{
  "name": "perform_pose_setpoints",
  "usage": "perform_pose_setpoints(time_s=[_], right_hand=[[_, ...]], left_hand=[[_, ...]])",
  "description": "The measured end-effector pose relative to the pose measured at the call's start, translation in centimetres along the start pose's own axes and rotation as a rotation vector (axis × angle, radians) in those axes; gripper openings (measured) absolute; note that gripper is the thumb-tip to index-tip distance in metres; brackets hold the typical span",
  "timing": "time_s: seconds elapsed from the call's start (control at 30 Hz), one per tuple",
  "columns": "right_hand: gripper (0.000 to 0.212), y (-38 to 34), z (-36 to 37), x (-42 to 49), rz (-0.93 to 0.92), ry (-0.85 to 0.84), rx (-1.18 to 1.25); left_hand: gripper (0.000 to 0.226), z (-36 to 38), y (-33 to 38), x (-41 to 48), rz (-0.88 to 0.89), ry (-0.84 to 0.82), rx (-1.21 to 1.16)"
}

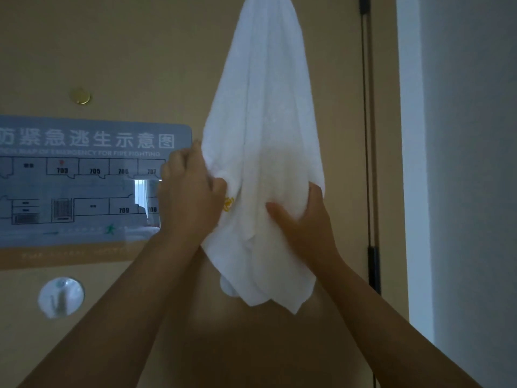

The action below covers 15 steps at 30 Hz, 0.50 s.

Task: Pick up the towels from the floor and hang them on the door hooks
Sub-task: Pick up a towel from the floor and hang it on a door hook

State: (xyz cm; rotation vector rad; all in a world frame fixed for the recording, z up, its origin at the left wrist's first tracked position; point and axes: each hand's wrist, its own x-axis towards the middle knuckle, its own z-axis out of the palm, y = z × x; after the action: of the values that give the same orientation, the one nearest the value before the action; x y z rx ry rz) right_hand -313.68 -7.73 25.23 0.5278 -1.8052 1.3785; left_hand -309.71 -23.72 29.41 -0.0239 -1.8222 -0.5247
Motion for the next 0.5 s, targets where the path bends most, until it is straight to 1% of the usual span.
perform_pose_setpoints(time_s=[0.03, 0.07, 0.1, 0.13, 0.17, 0.2, 0.23, 0.3, 0.33, 0.37, 0.4, 0.5], right_hand=[[0.074, 0.2, 0.1, -0.1, -0.029, 0.038, -0.05], [0.076, 0.2, 0.0, -0.2, -0.058, 0.083, -0.119], [0.08, 0.1, -0.1, -0.3, -0.09, 0.13, -0.185], [0.082, 0.0, -0.2, -0.1, -0.116, 0.165, -0.225], [0.083, -0.1, -0.3, 0.0, -0.12, 0.175, -0.229], [0.083, -0.3, -0.3, 0.3, -0.091, 0.158, -0.19], [0.082, -0.5, -0.3, 0.5, -0.046, 0.12, -0.134], [0.082, -0.8, -0.4, 1.0, 0.028, 0.054, -0.031], [0.077, -0.7, -0.4, 1.2, 0.044, 0.044, -0.014], [0.069, -0.7, -0.4, 1.3, 0.053, 0.041, -0.005], [0.061, -0.8, -0.4, 1.3, 0.063, 0.043, -0.003], [0.039, -1.2, -0.5, 1.0, 0.04, 0.051, 0.002]], left_hand=[[0.063, -0.2, 0.0, -0.1, 0.05, 0.061, 0.104], [0.063, -0.3, 0.1, -0.2, 0.137, 0.141, 0.213], [0.062, -0.3, 0.3, -0.3, 0.251, 0.209, 0.295], [0.057, 0.1, 0.5, -0.4, 0.364, 0.243, 0.335], [0.049, 0.6, 0.6, -0.5, 0.439, 0.219, 0.329], [0.041, 1.1, 0.9, -0.6, 0.455, 0.166, 0.307], [0.039, 1.3, 1.5, -0.9, 0.404, 0.073, 0.296], [0.056, 1.6, 2.1, -1.5, 0.207, -0.126, 0.255], [0.063, 1.9, 2.1, -1.7, 0.101, -0.196, 0.217], [0.064, 2.1, 2.1, -1.8, 0.027, -0.258, 0.152], [0.063, 2.4, 2.1, -1.9, 0.003, -0.278, 0.096], [0.058, 2.3, 2.1, -2.0, 0.012, -0.264, 0.016]])
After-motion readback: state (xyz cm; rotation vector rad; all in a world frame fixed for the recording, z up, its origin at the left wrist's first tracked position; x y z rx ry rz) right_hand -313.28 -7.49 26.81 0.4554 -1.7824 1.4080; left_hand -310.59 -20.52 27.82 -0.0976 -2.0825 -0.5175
